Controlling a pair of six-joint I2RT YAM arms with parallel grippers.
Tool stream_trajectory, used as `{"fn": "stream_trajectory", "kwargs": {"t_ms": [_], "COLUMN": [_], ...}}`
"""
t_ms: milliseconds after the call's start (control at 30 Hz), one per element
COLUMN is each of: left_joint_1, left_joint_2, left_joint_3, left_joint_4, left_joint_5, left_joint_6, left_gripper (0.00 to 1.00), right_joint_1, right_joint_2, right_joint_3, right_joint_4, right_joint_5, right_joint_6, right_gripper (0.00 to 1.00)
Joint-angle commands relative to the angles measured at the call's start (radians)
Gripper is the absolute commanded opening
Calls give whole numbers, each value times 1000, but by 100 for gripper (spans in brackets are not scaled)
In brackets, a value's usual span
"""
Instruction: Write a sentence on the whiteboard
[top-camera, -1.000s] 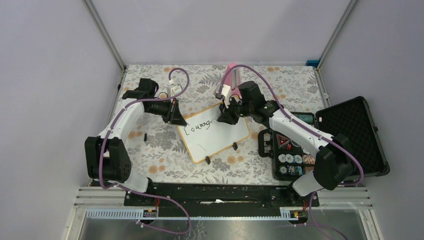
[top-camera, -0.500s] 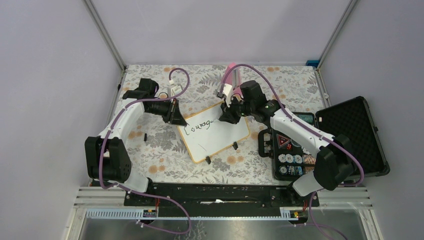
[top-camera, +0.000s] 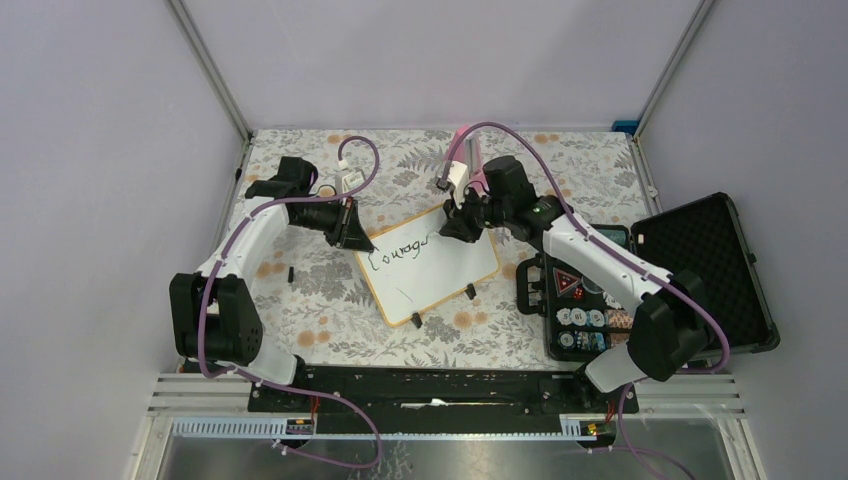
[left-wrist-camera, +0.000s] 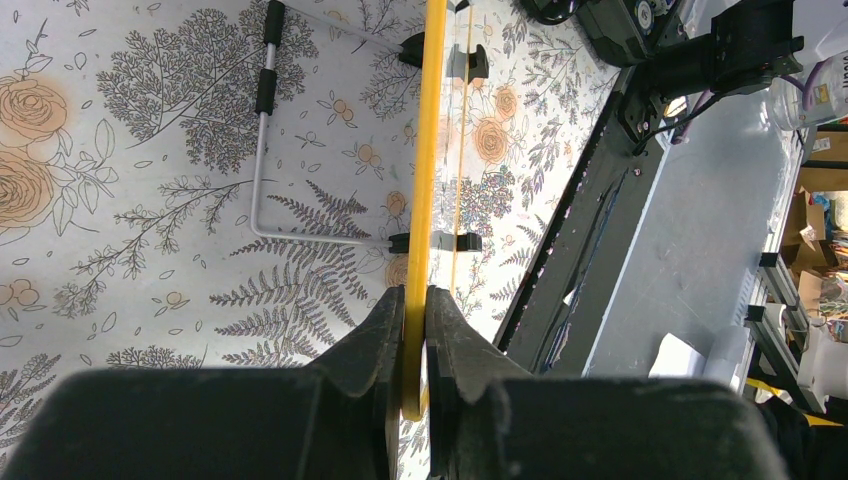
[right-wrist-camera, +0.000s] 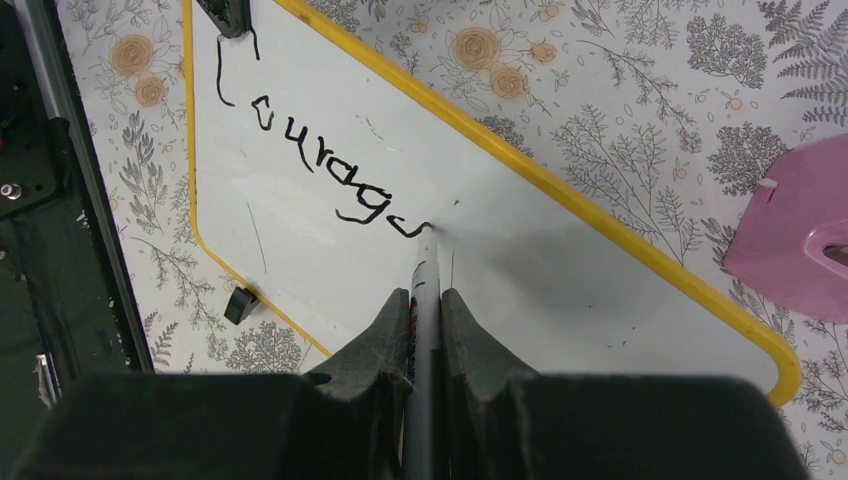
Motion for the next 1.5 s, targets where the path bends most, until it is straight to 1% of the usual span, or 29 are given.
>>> {"fn": "stream_trajectory", "kwargs": {"t_ms": [0,367,567,1000,1467], "left_joint_1": [-5,-4,-4,-4,-4], "left_joint_2": [-4,-6,-8,-10,-16], "left_joint_3": [12,9,6,6,8], "left_joint_4": [42,41,41,41,42], "left_joint_5": [-62,-63,-62,-65,-68], "left_joint_6": [33,36,36,34,29], "left_gripper": [0,0,0,0,0], "right_joint_1": [-12,39,44,44,-4], "right_joint_2": [5,25,19,-7,-38], "right_joint_3": [48,21,5,-58,-30], "right_joint_4": [34,38,37,36,27], "right_joint_5": [19,4,13,36,60], "right_joint_6": [4,9,5,-11,-21], "right_gripper": [0,0,0,0,0]}}
